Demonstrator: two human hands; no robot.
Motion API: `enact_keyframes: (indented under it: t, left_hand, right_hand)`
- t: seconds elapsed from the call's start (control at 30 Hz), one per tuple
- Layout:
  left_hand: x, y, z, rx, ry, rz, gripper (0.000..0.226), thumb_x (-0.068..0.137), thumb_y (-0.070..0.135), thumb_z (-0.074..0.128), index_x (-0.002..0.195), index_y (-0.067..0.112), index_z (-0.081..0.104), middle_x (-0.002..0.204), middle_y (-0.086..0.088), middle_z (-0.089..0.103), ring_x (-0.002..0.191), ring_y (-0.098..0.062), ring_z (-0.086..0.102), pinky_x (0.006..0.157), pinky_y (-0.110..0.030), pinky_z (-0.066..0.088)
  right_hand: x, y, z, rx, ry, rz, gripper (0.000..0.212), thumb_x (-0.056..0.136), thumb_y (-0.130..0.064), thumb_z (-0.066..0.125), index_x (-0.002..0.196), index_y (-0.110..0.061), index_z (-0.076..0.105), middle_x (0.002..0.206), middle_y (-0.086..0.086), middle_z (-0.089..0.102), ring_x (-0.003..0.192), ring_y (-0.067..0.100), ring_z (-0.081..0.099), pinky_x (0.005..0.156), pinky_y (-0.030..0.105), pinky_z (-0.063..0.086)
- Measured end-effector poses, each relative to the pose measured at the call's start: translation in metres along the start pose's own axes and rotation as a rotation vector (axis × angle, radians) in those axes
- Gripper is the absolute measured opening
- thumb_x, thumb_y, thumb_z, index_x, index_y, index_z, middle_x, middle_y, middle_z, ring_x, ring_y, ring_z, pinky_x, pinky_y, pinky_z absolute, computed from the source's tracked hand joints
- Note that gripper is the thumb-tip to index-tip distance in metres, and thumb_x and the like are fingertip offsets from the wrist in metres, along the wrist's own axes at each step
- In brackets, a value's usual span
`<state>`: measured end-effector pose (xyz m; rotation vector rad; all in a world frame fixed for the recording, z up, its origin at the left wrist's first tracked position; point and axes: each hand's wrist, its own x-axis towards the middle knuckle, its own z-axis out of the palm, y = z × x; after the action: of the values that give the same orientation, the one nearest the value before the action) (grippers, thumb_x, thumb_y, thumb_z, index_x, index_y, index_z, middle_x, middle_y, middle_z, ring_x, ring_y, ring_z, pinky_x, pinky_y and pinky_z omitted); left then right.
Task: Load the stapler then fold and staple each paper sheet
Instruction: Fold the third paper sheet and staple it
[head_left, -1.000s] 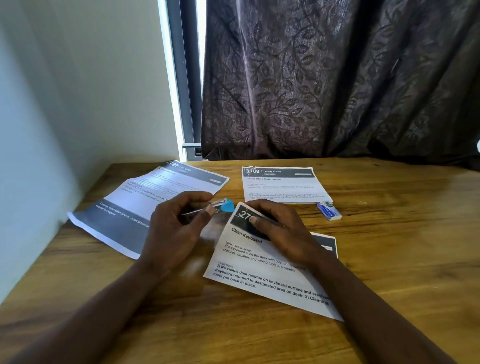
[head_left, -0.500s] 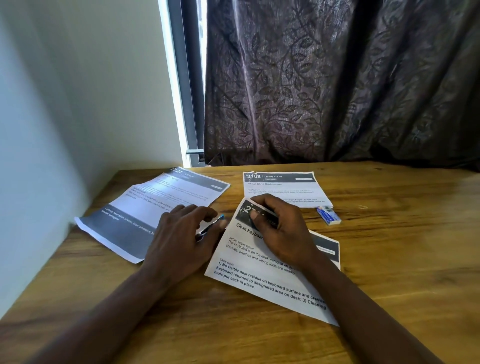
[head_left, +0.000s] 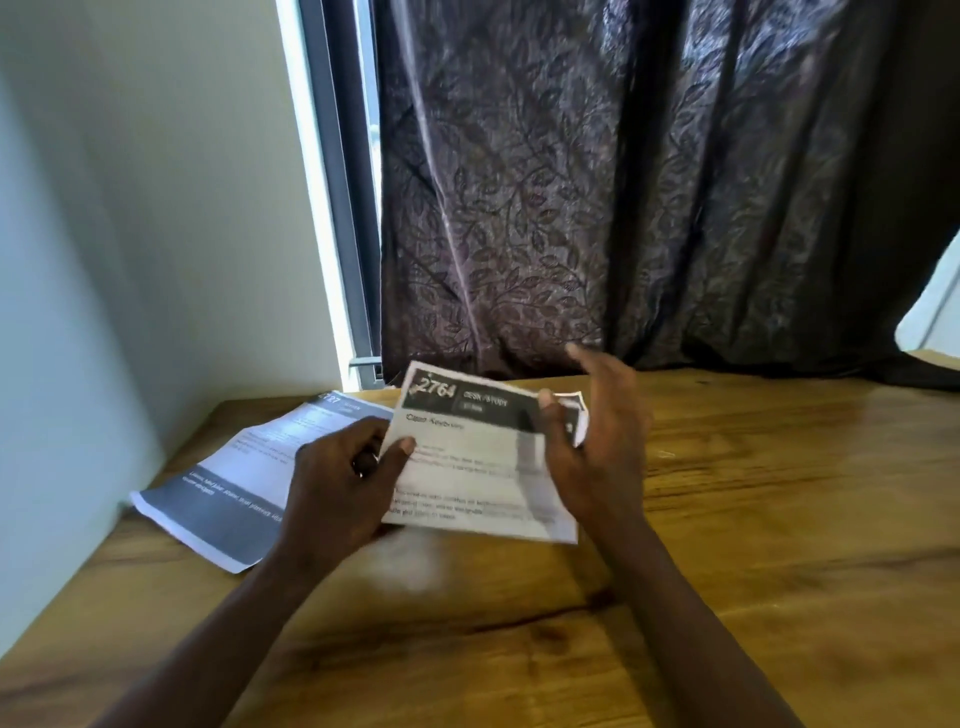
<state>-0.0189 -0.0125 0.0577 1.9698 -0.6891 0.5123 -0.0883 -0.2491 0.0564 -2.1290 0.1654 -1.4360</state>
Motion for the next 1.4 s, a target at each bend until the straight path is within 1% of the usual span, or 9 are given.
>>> enact_keyframes:
  t: [0.17, 0.27, 0.57, 0.7, 0.8, 0.93, 1.13, 1.23, 1.4]
  left_hand:
    - [0.035, 0.016, 0.035, -0.219, 0.110, -0.106, 0.007, 0.094, 0.025, 0.070, 0.096, 0.022, 0.076, 0.082, 0.012, 0.078, 0.072, -0.007, 0.076, 0.064, -0.039, 0.064]
    - [0.049, 0.018, 0.061, -0.260, 0.100, -0.186, 0.005, 0.092, 0.028, 0.073, 0.092, 0.024, 0.076, 0.082, 0.011, 0.078, 0.074, -0.007, 0.076, 0.070, -0.045, 0.064]
    - [0.082, 0.000, 0.114, -0.354, 0.076, -0.340, 0.018, 0.087, 0.036, 0.076, 0.094, 0.019, 0.080, 0.083, 0.002, 0.080, 0.078, -0.019, 0.078, 0.076, -0.052, 0.063]
    - [0.087, -0.012, 0.123, -0.190, 0.032, -0.389, 0.019, 0.089, 0.038, 0.075, 0.100, 0.023, 0.078, 0.087, 0.006, 0.079, 0.082, -0.016, 0.076, 0.080, -0.048, 0.063]
    - [0.087, -0.012, 0.120, -0.073, -0.063, -0.426, 0.029, 0.089, 0.030, 0.072, 0.117, 0.024, 0.072, 0.104, 0.001, 0.079, 0.095, -0.022, 0.073, 0.089, -0.047, 0.059]
    - [0.086, -0.009, 0.116, 0.002, -0.165, -0.432, 0.057, 0.086, 0.019, 0.072, 0.141, 0.020, 0.057, 0.121, -0.002, 0.074, 0.110, -0.025, 0.068, 0.098, -0.044, 0.055]
    - [0.087, -0.016, 0.114, 0.167, -0.284, -0.389, 0.052, 0.083, 0.019, 0.073, 0.134, 0.022, 0.065, 0.129, -0.002, 0.069, 0.116, -0.025, 0.063, 0.099, -0.038, 0.052]
    - [0.088, -0.021, 0.115, 0.228, -0.341, -0.385, 0.053, 0.081, 0.014, 0.072, 0.133, 0.024, 0.065, 0.132, -0.003, 0.066, 0.120, -0.027, 0.058, 0.099, -0.038, 0.050]
    - [0.087, -0.029, 0.117, 0.286, -0.394, -0.413, 0.054, 0.079, 0.027, 0.076, 0.131, 0.028, 0.061, 0.137, -0.004, 0.061, 0.124, -0.029, 0.055, 0.105, -0.050, 0.048]
  right_hand:
    - [0.017, 0.043, -0.015, 0.278, -0.052, 0.400, 0.030, 0.102, -0.040, 0.055, 0.128, -0.025, 0.059, 0.115, 0.000, 0.069, 0.102, 0.021, 0.069, 0.080, 0.033, 0.060]
    - [0.024, 0.065, -0.022, 0.451, -0.111, 0.575, 0.008, 0.100, -0.023, 0.063, 0.108, -0.025, 0.065, 0.103, 0.008, 0.075, 0.088, 0.025, 0.073, 0.055, 0.022, 0.055]
    - [0.030, 0.116, -0.015, 0.340, -0.176, 0.593, 0.031, 0.093, -0.016, 0.072, 0.123, -0.022, 0.065, 0.099, 0.005, 0.073, 0.091, 0.015, 0.070, 0.062, 0.022, 0.057]
    - [0.023, 0.127, -0.009, 0.252, -0.172, 0.546, 0.029, 0.087, -0.005, 0.077, 0.114, -0.016, 0.071, 0.092, -0.001, 0.072, 0.084, 0.008, 0.068, 0.062, 0.017, 0.057]
    - [0.019, 0.135, -0.003, 0.239, -0.199, 0.533, 0.019, 0.088, -0.005, 0.076, 0.105, -0.012, 0.075, 0.091, -0.001, 0.074, 0.085, 0.019, 0.072, 0.070, 0.028, 0.062]
    - [0.017, 0.136, 0.001, 0.116, -0.203, 0.471, 0.011, 0.092, -0.015, 0.072, 0.102, -0.016, 0.077, 0.095, -0.006, 0.076, 0.089, 0.008, 0.072, 0.079, 0.031, 0.061]
    - [0.016, 0.134, -0.002, -0.017, -0.327, 0.468, 0.029, 0.096, -0.018, 0.068, 0.124, -0.017, 0.070, 0.123, 0.001, 0.072, 0.106, 0.010, 0.067, 0.081, 0.023, 0.057]
    - [0.015, 0.130, -0.003, -0.082, -0.407, 0.448, 0.035, 0.097, -0.016, 0.065, 0.132, -0.016, 0.066, 0.131, 0.003, 0.068, 0.110, 0.012, 0.066, 0.085, 0.029, 0.060]
    - [0.014, 0.131, -0.002, -0.229, -0.425, 0.322, 0.024, 0.096, -0.023, 0.064, 0.119, -0.022, 0.070, 0.123, 0.000, 0.070, 0.109, 0.014, 0.065, 0.087, 0.040, 0.060]
